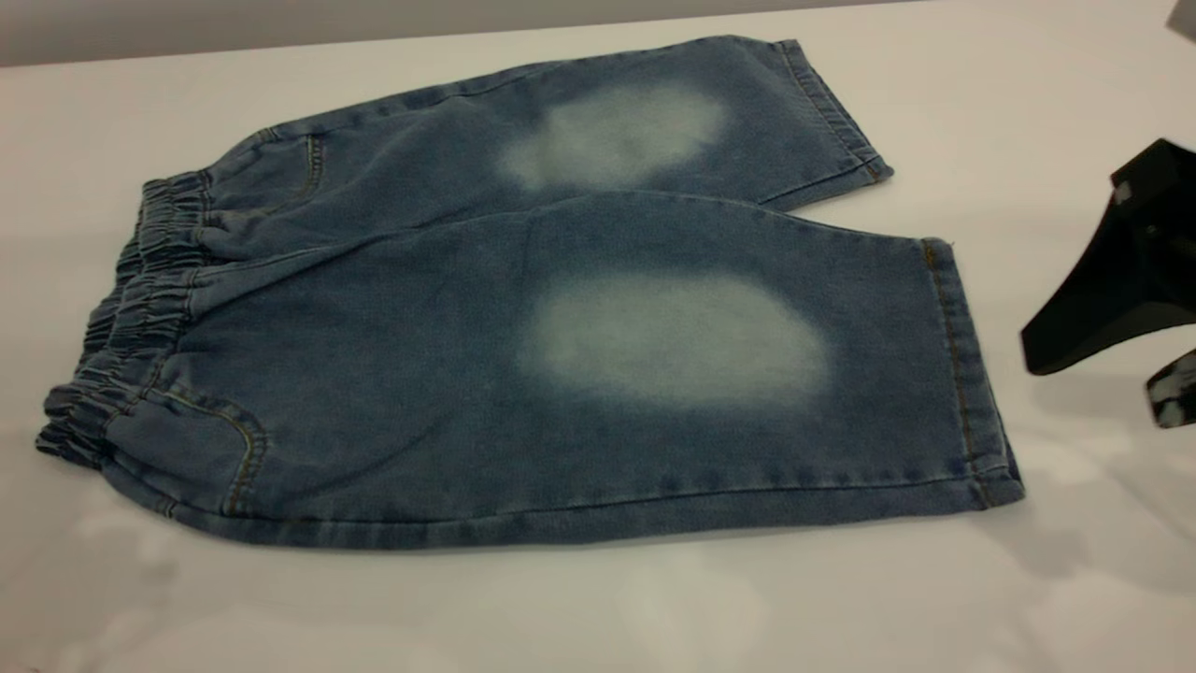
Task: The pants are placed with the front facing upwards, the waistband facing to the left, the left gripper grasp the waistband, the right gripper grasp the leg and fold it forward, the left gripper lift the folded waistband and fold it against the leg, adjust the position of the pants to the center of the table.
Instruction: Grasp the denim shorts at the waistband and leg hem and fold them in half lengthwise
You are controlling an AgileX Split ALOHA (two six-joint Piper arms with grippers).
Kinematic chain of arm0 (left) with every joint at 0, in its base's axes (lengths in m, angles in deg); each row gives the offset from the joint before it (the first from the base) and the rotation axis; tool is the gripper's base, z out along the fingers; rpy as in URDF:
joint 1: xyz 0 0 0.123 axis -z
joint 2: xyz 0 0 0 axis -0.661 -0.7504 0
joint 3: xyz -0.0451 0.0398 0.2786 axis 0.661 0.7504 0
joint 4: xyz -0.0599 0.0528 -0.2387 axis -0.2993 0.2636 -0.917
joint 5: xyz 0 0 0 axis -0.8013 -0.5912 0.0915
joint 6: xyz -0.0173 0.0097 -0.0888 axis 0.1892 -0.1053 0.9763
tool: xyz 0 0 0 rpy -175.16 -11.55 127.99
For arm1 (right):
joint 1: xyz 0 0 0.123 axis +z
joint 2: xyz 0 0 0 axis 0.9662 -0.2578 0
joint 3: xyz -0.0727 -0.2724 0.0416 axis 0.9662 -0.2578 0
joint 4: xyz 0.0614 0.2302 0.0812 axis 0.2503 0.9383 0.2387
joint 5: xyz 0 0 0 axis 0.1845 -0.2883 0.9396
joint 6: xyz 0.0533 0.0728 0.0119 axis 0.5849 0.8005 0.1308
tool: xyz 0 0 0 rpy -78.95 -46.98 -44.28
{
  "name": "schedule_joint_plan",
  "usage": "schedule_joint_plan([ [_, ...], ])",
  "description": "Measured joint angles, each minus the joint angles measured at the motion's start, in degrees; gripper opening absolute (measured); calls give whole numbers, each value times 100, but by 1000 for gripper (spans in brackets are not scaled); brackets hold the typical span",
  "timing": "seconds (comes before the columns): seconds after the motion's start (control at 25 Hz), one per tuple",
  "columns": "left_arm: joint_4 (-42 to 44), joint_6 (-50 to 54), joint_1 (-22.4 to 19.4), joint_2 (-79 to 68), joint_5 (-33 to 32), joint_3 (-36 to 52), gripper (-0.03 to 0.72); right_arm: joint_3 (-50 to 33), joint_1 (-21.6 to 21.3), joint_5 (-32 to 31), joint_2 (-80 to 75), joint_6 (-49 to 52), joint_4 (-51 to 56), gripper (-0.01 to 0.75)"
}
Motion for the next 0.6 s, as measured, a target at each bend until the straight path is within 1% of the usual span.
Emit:
schedule_joint_plan([
  [0.16,204,231,-14,-6,61,46,475,0,0,115,-215,-292,300,526],
  [0.28,794,766,-131,-134,116,46,475,0,0,242,-400,-292,397,526],
  [0.4,1312,1351,-148,-398,254,46,475,0,0,335,-644,-448,527,526],
  [0.52,1441,1570,-148,-724,398,46,475,0,0,335,-879,-708,774,526],
  [0.6,1341,1504,-148,-924,514,46,475,0,0,285,-986,-918,962,526],
])
